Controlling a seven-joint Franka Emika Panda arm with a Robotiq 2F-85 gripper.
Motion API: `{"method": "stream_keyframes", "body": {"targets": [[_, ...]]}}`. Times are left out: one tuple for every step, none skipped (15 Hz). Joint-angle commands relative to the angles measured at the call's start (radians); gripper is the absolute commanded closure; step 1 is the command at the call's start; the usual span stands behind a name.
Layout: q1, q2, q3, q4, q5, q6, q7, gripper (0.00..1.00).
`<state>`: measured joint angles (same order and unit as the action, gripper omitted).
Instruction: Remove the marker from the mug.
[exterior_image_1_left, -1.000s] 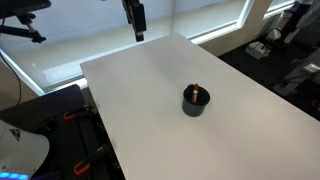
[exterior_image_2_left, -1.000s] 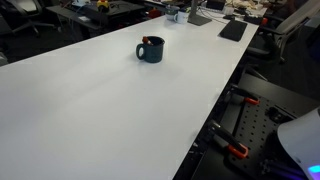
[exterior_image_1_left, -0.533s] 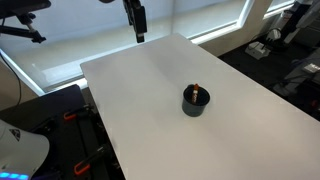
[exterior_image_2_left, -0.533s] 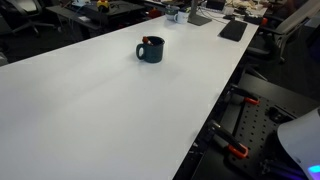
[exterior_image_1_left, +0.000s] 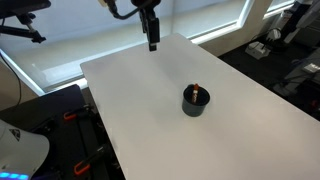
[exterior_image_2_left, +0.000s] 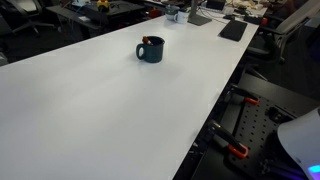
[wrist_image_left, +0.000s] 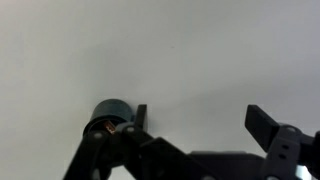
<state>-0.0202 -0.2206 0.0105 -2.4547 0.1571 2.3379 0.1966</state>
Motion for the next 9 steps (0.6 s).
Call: {"method": "stream_keyframes", "body": {"targets": [[-0.032,0.154,-0.005,0.114,-0.055,0.056,0.094,0.00],[-0.015,0.072,-0.009,0.044,-0.030,0.041,0.045,0.00],[-0.021,0.107,-0.013,0.068,-0.038,0.049,0.055,0.00],[-0.024,0.135,-0.015,0.088,-0.039,0.050,0.060,0.00],[-0.026,0.152,-0.016,0.101,-0.039,0.050,0.062,0.00],[-0.025,0.160,-0.017,0.108,-0.039,0.050,0.063,0.00],[-0.025,0.161,-0.016,0.110,-0.039,0.050,0.063,0.00],[-0.025,0.161,-0.016,0.111,-0.039,0.050,0.063,0.00],[-0.025,0.161,-0.016,0.112,-0.039,0.050,0.063,0.00]]}}
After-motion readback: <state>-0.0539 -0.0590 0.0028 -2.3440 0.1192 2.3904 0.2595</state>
